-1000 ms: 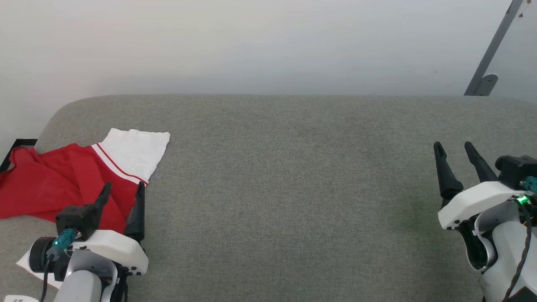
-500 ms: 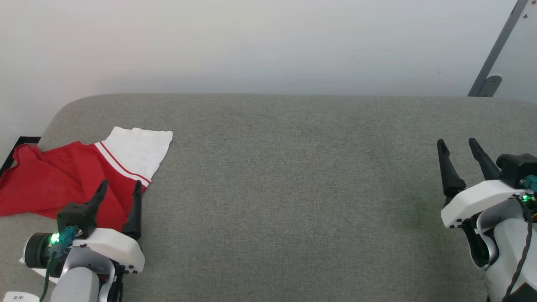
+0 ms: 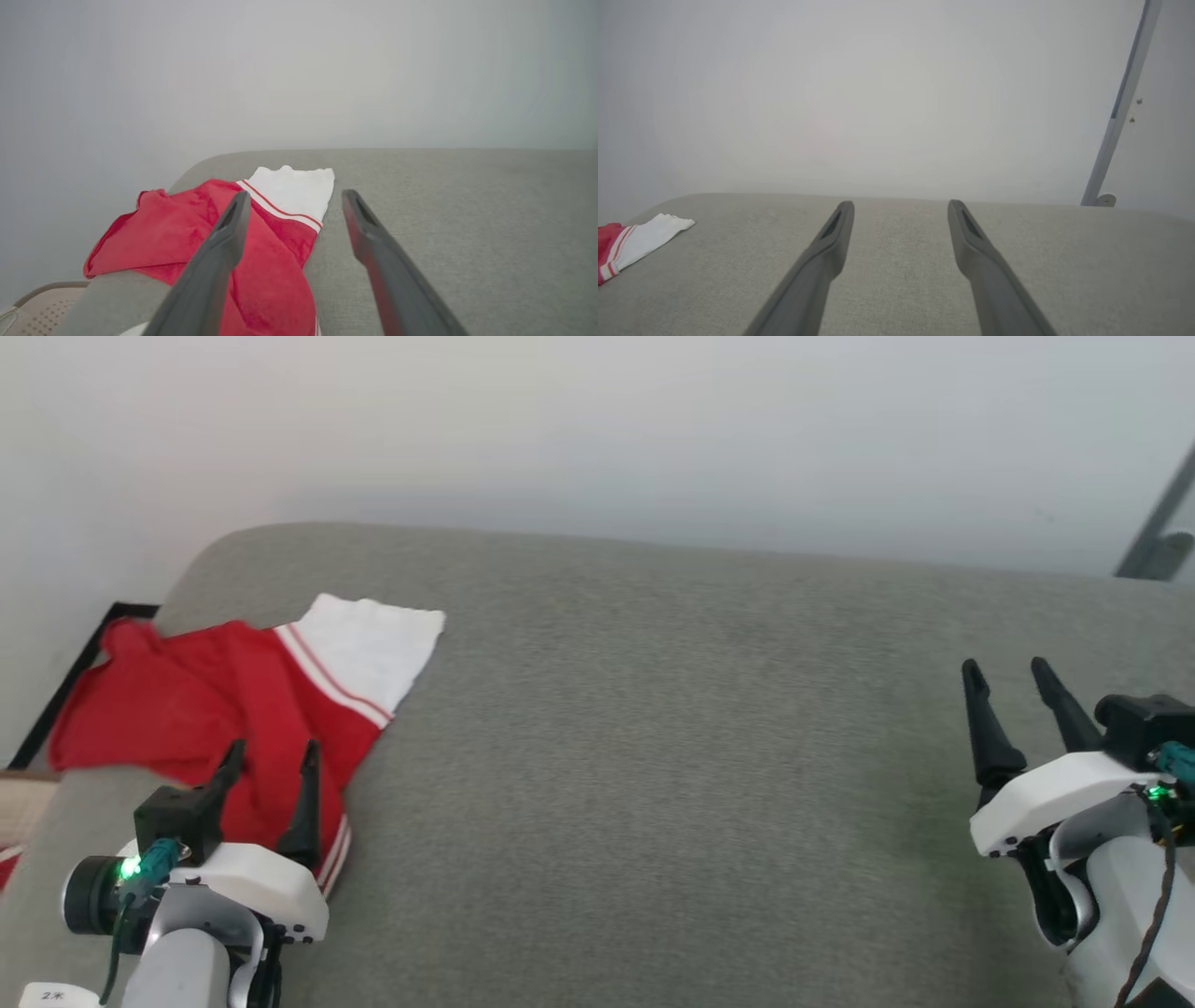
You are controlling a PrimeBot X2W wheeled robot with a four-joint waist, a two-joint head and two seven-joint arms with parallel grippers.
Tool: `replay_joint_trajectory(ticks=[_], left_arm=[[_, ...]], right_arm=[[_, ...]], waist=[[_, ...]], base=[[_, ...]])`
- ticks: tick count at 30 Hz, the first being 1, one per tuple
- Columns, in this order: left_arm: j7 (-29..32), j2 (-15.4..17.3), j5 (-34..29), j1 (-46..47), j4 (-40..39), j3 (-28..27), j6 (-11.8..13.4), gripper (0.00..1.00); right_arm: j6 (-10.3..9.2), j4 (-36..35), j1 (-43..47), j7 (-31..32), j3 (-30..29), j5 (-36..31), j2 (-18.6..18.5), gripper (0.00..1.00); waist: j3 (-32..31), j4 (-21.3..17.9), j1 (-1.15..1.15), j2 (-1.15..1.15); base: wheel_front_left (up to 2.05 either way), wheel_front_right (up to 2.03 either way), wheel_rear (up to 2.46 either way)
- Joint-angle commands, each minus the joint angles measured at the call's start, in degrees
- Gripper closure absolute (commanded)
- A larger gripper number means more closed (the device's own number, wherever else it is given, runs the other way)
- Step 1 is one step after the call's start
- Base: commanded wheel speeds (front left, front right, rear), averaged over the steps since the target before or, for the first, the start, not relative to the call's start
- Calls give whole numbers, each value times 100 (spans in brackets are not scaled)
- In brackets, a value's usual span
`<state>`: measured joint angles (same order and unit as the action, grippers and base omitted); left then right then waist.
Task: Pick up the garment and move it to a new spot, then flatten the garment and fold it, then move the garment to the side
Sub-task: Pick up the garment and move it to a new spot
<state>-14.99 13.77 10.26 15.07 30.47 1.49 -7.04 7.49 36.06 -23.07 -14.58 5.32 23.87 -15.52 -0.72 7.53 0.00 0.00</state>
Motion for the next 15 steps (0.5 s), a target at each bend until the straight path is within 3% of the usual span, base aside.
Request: replay_joint_trajectory(ticks=[1, 15], left_arm=[[-28, -40, 0, -43, 11, -41, 45, 0], [-28, -377, 17, -483, -249, -481, 299, 0]], right_arm=[[0, -4, 56, -41, 54, 58, 46, 0], [0, -81, 249, -60, 497, 316, 334, 0]], waist=[[-3, 327, 0, 0], [-49, 1819, 0, 0]], base=[[0, 0, 0], [0, 0, 0]])
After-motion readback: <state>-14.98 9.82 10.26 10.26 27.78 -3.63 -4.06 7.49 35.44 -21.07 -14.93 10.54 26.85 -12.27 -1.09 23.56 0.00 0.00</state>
